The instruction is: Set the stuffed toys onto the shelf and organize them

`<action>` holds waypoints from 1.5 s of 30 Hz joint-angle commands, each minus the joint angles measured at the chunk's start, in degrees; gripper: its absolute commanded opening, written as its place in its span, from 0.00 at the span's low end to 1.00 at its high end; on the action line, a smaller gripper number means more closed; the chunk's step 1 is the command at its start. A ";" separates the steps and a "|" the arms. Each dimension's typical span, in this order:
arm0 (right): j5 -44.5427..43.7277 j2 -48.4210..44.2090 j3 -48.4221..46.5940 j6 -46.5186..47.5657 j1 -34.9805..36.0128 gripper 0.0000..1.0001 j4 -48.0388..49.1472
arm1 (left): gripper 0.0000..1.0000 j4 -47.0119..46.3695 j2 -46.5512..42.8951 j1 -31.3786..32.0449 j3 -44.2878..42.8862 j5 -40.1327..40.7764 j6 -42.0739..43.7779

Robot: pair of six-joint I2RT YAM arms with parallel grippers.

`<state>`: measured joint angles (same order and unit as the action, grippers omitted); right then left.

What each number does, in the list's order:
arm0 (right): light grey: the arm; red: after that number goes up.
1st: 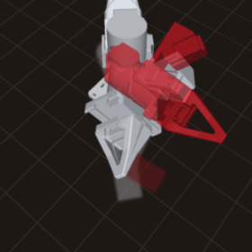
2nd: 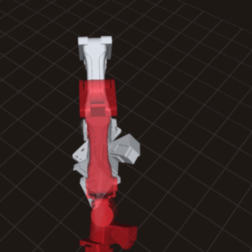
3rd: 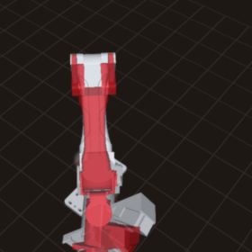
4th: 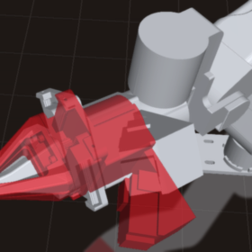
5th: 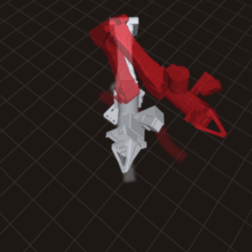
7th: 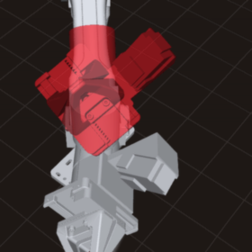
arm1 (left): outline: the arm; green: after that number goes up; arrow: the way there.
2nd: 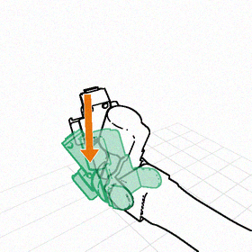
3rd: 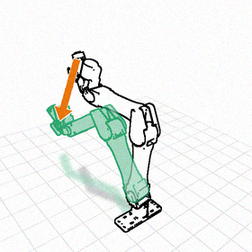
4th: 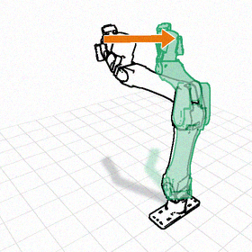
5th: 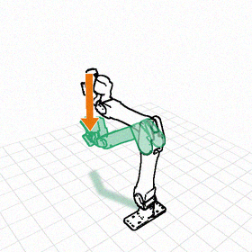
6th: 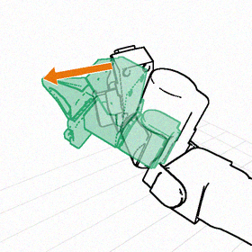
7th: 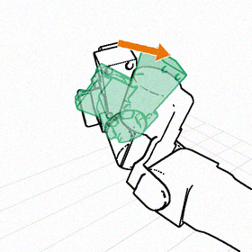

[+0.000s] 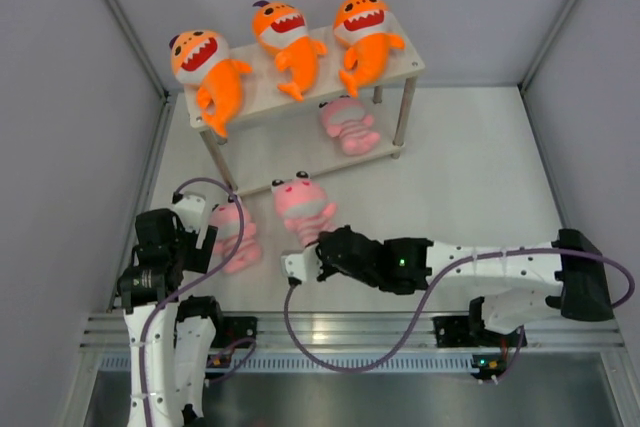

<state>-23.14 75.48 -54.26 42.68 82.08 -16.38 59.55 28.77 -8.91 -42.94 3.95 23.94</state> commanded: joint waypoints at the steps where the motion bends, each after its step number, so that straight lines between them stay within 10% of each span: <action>1: -2.09 4.13 -6.46 9.52 -6.31 0.00 0.64 | 0.99 -1.89 0.84 -0.32 0.40 0.71 -0.65; 15: 3.79 33.76 -32.39 21.48 -27.32 0.00 6.71 | 0.99 -1.81 7.70 -0.32 0.49 1.77 -1.09; 26: 6.35 38.86 -33.02 19.55 -31.63 0.12 10.58 | 0.99 -1.72 9.11 -0.23 0.66 2.03 -1.18; 34: 4.50 34.57 -29.15 19.82 -31.11 0.60 12.33 | 0.99 -1.81 9.19 -0.15 0.75 1.77 -0.92; 45: 17.39 14.62 -17.65 12.26 -20.66 0.72 14.35 | 0.99 -9.09 15.68 -0.32 2.41 5.89 -1.88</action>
<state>-15.18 97.34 -74.32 59.79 57.39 -5.89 57.06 41.17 -8.91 -42.09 6.98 23.55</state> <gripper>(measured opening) 0.716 0.988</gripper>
